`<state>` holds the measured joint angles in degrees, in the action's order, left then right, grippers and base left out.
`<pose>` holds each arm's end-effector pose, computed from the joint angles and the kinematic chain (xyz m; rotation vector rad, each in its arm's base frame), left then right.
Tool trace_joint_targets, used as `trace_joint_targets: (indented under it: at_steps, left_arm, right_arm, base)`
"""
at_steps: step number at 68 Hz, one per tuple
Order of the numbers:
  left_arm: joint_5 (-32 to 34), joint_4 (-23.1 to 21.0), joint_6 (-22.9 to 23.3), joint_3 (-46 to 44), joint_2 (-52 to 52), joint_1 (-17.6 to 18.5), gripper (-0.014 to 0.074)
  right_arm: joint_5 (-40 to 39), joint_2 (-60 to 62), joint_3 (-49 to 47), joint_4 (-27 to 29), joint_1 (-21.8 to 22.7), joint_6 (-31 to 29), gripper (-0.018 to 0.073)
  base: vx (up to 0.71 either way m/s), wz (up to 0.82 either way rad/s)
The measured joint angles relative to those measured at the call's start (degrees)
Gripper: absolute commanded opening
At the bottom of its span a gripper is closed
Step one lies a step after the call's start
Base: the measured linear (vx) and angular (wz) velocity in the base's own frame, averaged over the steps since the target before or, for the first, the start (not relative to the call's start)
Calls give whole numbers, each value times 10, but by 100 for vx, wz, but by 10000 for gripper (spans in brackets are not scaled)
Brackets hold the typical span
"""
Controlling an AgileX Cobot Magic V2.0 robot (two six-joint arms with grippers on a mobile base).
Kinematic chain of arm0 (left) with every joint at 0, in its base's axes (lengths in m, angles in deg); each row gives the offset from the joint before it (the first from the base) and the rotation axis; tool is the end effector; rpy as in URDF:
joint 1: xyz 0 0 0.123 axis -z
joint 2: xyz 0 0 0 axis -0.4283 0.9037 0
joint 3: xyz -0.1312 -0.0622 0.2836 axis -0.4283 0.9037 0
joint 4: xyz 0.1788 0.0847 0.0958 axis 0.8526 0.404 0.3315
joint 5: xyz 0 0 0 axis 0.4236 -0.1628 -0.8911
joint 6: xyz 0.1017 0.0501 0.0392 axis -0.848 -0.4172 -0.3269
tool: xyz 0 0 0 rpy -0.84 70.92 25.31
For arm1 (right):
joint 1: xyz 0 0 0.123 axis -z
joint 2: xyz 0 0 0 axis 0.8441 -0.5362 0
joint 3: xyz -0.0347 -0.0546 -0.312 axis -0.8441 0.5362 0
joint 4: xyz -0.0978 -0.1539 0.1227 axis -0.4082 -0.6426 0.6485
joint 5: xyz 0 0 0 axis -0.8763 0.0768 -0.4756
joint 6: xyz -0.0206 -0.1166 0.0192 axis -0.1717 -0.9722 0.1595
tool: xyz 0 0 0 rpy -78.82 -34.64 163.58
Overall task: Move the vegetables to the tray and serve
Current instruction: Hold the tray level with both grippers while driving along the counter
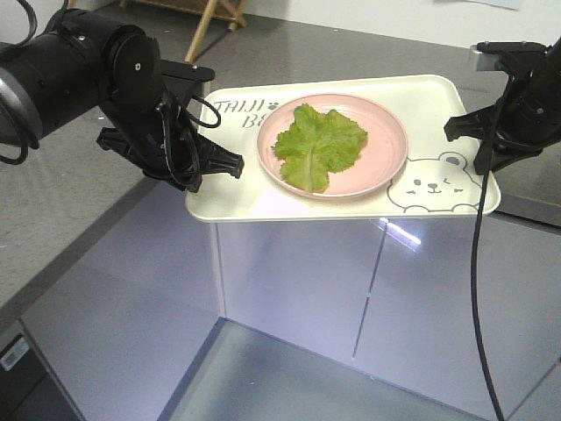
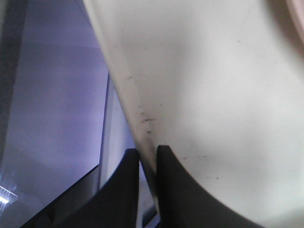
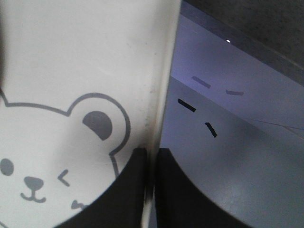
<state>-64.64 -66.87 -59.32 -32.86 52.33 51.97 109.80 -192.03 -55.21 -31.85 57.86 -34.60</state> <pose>0.3643 -0.1742 0.3266 0.3770 2.6889 -0.1033 0.3862 0.0117 0.3380 -0.1795 2.7762 0.1283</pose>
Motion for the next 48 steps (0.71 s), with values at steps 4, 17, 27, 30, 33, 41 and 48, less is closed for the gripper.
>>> trace_joint_targets:
  at_steps: [4, 17, 27, 30, 33, 41, 48]
  left_arm:
    - [0, 0, 0, 0, 0, 0, -6]
    - [0, 0, 0, 0, 0, 0, -6]
    - [0, 0, 0, 0, 0, 0, -6]
    - [0, 0, 0, 0, 0, 0, -6]
    - [0, 0, 0, 0, 0, 0, -6]
    - [0, 0, 0, 0, 0, 0, -6]
    - [0, 0, 0, 0, 0, 0, -6]
  right_arm:
    - [0, 0, 0, 0, 0, 0, -10]
    - [0, 0, 0, -1, 0, 0, -10]
    - [0, 0, 0, -1, 0, 0, -10]
    - [0, 0, 0, -1, 0, 0, -10]
    - [0, 0, 0, -1, 0, 0, -10]
    - [0, 0, 0, -1, 0, 0, -10]
    - [0, 0, 0, -1, 0, 0, -10]
  base:
    - [-3, -31]
    - [-3, -28]
    - [-4, -22]
    - [-4, -20]
    - [-4, -19]
    - [-4, -18]
    - [-4, -18]
